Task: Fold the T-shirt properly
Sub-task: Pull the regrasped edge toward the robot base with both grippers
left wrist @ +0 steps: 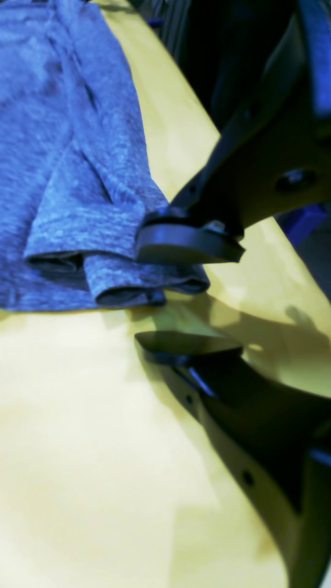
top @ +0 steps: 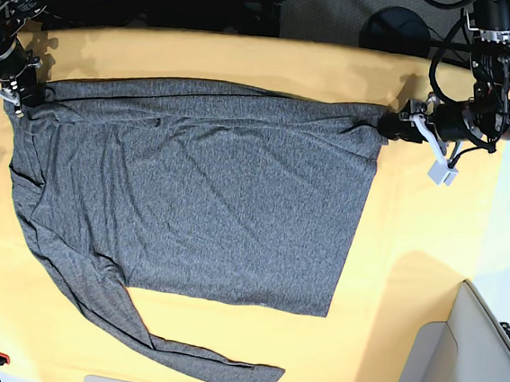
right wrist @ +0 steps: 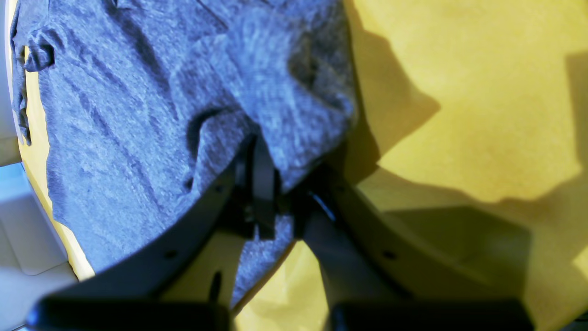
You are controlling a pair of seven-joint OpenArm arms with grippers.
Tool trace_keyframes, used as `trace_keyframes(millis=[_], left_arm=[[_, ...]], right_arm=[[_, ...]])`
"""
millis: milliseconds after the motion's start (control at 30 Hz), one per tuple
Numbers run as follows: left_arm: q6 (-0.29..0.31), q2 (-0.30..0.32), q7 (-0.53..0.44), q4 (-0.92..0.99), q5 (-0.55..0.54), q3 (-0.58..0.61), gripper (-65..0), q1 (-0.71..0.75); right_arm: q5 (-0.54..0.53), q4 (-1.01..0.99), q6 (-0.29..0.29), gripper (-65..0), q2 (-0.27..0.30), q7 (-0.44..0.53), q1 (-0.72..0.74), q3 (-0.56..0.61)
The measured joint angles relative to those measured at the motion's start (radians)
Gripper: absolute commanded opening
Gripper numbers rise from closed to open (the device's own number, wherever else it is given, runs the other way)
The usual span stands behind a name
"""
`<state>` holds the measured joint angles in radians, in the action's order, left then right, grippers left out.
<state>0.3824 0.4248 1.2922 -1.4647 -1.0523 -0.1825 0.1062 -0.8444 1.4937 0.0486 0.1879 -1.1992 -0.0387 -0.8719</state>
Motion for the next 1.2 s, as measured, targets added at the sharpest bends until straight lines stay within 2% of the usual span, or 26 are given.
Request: trace_keyframes(millis=[267, 567, 733, 767, 933, 1200], left_arm=[[0.003, -0.016, -0.014, 0.029, -0.012, -0.004, -41.2, -0.006], [0.001, -0.066, -0.034, 0.014, -0.006, 0.056, -41.2, -0.013], [0.001, -0.074, -0.022, 0.014, -0.005, 0.095, -42.4, -0.04], [0.002, -0.076, -0.022, 0.014, -0.005, 0.098, -44.3, -0.04], [0.0, -0.08, -0.021, 0.019, 0.007, 0.096, -65.0, -0.035], [-0.006, -0.069, -0.016, -0.016, 0.018, 0.095, -64.4, -0.015]], right_arm=[[-0.004, 0.0, 0.0, -65.0, 0.001, 0.0, 0.0, 0.0], [-0.007, -0.005, 0.0, -65.0, 0.003, 0.001, -0.001, 0.0], [-0.007, -0.005, 0.0, -65.0, 0.003, 0.002, -0.001, 0.0], [-0.007, -0.005, 0.0, -65.0, 0.003, 0.002, -0.001, 0.0], [-0.008, -0.005, -0.001, -65.0, 0.003, 0.002, -0.003, 0.0], [-0.024, -0.001, -0.008, -65.0, 0.014, 0.006, -0.027, 0.005]])
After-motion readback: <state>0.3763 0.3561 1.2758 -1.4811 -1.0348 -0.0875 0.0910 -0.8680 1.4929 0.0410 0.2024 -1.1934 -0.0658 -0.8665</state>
